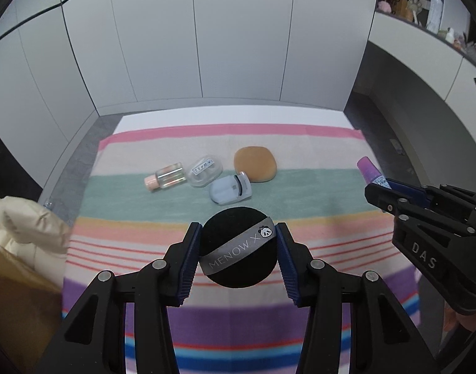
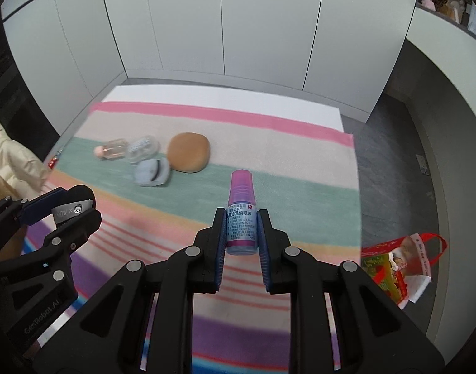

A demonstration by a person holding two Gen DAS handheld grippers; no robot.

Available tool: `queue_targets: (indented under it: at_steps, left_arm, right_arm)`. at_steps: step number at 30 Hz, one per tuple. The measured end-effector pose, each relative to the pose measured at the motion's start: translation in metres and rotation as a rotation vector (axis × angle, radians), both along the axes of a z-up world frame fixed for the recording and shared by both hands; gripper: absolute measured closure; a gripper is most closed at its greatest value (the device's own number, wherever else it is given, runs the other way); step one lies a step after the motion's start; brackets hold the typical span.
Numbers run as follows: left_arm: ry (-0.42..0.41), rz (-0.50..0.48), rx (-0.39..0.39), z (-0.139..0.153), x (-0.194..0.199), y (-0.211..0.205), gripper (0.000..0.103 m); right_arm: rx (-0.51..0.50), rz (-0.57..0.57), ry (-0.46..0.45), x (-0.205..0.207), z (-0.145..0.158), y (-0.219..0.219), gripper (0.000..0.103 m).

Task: Organize objects
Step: 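Grasp the black powder puff with the left tool while the right tool grasps the pink lip tube, then carry the black puff with the left tool while the right tool carries the pink tube toward the box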

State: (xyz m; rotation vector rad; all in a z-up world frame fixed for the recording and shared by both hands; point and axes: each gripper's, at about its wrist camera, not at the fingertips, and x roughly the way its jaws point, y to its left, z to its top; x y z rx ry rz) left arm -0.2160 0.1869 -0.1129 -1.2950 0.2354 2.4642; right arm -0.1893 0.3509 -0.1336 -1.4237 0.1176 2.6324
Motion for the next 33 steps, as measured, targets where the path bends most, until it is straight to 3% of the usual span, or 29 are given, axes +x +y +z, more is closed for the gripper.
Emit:
queue_targets:
  at_steps: [15, 23, 25, 29, 33]
  left_arm:
    - [0.033, 0.007, 0.071, 0.07, 0.085, -0.038, 0.055]
    - [0.084, -0.018, 0.152, 0.11, 0.103, -0.054, 0.055]
    - [0.1, -0.01, 0.184, 0.123, 0.104, -0.063, 0.055]
    - [0.173, -0.007, 0.142, 0.13, 0.11, -0.076, 0.055]
    - [0.156, 0.025, 0.137, 0.122, 0.104, -0.094, 0.055]
  right_arm:
    - [0.035, 0.029, 0.047, 0.106, 0.08, -0.034, 0.083]
    - [-0.002, 0.042, 0.109, 0.153, 0.104, -0.038, 0.083]
    - [-0.017, 0.046, 0.112, 0.155, 0.109, -0.04, 0.083]
    - [-0.024, 0.08, 0.134, 0.154, 0.124, -0.049, 0.083]
    - [-0.031, 0.088, 0.14, 0.143, 0.125, -0.057, 0.083]
